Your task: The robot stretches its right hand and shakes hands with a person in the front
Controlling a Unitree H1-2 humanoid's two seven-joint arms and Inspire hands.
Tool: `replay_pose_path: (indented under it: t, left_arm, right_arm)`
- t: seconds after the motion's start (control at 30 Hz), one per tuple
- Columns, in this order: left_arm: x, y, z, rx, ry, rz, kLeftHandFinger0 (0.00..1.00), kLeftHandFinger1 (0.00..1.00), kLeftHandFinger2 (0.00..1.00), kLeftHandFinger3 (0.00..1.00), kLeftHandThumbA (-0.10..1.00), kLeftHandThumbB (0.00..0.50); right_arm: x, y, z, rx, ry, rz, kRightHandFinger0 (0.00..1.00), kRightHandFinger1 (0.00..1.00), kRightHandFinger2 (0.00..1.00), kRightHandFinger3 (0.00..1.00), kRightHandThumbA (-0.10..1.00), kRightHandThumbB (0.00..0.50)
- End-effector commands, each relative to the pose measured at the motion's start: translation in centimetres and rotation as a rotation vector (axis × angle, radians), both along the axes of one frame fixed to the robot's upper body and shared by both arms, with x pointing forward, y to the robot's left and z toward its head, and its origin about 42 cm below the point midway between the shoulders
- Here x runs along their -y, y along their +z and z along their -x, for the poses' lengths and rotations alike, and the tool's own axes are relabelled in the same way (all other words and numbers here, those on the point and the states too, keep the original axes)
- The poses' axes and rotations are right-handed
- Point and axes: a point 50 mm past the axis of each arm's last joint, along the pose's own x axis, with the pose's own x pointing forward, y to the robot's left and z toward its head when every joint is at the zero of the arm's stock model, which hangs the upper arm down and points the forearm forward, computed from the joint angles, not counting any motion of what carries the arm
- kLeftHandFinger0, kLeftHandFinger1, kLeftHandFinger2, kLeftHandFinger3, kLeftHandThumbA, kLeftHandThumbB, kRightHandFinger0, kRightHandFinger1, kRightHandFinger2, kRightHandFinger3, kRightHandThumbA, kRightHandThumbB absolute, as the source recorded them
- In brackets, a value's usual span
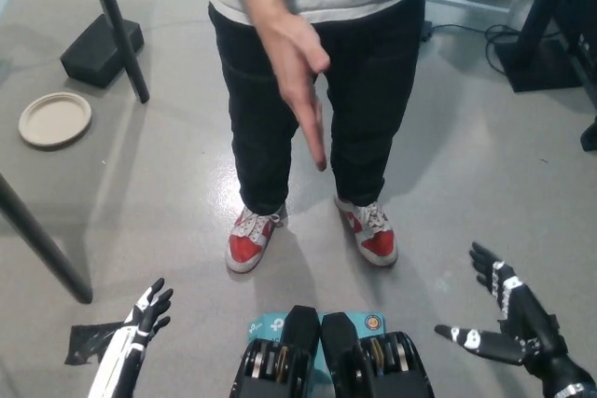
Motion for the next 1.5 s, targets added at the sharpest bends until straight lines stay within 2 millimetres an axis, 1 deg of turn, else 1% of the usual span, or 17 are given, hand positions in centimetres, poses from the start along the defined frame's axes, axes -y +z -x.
replay_pose_path:
  t: [0.0,0.13,0.17,0.27,0.37,0.4,0.47,0.53,0.6,0.73,0.83,0.9,0.97,1.07,1.13,1.37,1.47]
  left_arm:
    - [0.9,2.3,-0.4,0.134,-0.003,0.037,1.00,1.00,1.00,1.00,1.00,0.111]
    - [1.3,3.3,-0.5,0.165,-0.002,0.055,1.00,1.00,1.00,1.00,1.00,0.130]
    - [1.3,3.3,-0.4,0.168,-0.004,0.056,1.00,1.00,1.00,1.00,1.00,0.129]
    - [1.1,3.4,-0.4,0.171,0.005,0.049,1.00,1.00,1.00,1.00,1.00,0.131]
    - [1.2,3.3,-0.3,0.170,0.004,0.031,1.00,1.00,1.00,1.00,1.00,0.136]
    - [1.0,3.2,-0.1,0.170,0.005,0.024,1.00,1.00,1.00,1.00,1.00,0.135]
    - [0.9,3.2,-0.3,0.173,0.009,0.029,1.00,1.00,1.00,1.00,1.00,0.133]
    - [0.9,3.0,-0.1,0.170,0.008,0.023,1.00,1.00,1.00,1.00,1.00,0.134]
    - [0.9,2.9,0.0,0.169,0.008,0.022,1.00,1.00,1.00,1.00,1.00,0.139]
    - [0.6,2.8,0.1,0.180,0.006,0.003,1.00,1.00,1.00,1.00,1.00,0.115]
    - [0.6,2.8,0.0,0.176,0.012,0.008,1.00,1.00,1.00,1.00,1.00,0.136]
    - [0.5,2.9,-0.2,0.177,0.012,0.003,1.00,1.00,1.00,1.00,1.00,0.148]
    - [0.6,2.8,-0.1,0.172,0.013,0.010,1.00,1.00,1.00,1.00,1.00,0.156]
    - [0.6,2.8,0.0,0.175,0.008,0.000,1.00,1.00,1.00,1.00,1.00,0.148]
    - [0.5,3.0,-0.3,0.185,0.012,-0.034,1.00,1.00,1.00,1.00,1.00,0.133]
    - [0.4,2.9,-0.1,0.184,0.009,-0.040,1.00,1.00,1.00,1.00,1.00,0.122]
    - [0.4,2.8,-0.2,0.187,0.011,-0.044,1.00,1.00,1.00,1.00,1.00,0.130]
  right_arm:
    - [-0.5,4.8,-0.9,0.167,-0.015,-0.124,1.00,1.00,1.00,1.00,1.00,0.311]
    - [-1.2,8.9,-1.3,0.281,0.003,-0.127,1.00,1.00,1.00,1.00,1.00,0.263]
    - [-1.6,10.2,-1.4,0.306,0.010,-0.127,1.00,1.00,1.00,1.00,1.00,0.284]
    - [-2.4,12.4,-1.9,0.342,0.031,-0.132,1.00,1.00,1.00,1.00,1.00,0.330]
    - [-3.3,15.7,-3.0,0.404,0.071,-0.118,1.00,1.00,1.00,1.00,1.00,0.335]
    - [-4.0,17.0,-3.7,0.420,0.082,-0.112,1.00,1.00,1.00,1.00,1.00,0.363]
    - [-4.8,18.5,-4.7,0.426,0.099,-0.097,1.00,1.00,1.00,1.00,1.00,0.334]
    - [-5.8,19.4,-5.7,0.406,0.118,-0.069,1.00,1.00,1.00,1.00,1.00,0.365]
    - [-6.3,19.7,-6.3,0.393,0.121,-0.055,1.00,1.00,1.00,1.00,1.00,0.376]
    - [-8.9,21.1,-8.4,0.351,0.161,-0.009,1.00,1.00,1.00,1.00,1.00,0.385]
    - [-10.6,22.0,-10.2,0.335,0.177,0.032,1.00,1.00,1.00,1.00,1.00,0.392]
    - [-11.7,22.5,-11.5,0.333,0.190,0.064,1.00,1.00,1.00,1.00,1.00,0.373]
    - [-12.8,22.8,-12.7,0.315,0.200,0.076,1.00,1.00,1.00,1.00,1.00,0.393]
    - [-14.1,22.7,-14.2,0.268,0.221,0.077,1.00,1.00,1.00,1.00,1.00,0.416]
    - [-15.4,23.0,-15.6,0.225,0.231,0.100,1.00,1.00,1.00,1.00,1.00,0.377]
    - [-18.0,22.1,-18.8,0.151,0.250,0.126,1.00,1.00,1.00,1.00,1.00,0.388]
    - [-19.1,21.7,-20.3,0.126,0.267,0.121,1.00,1.00,1.00,1.00,1.00,0.365]
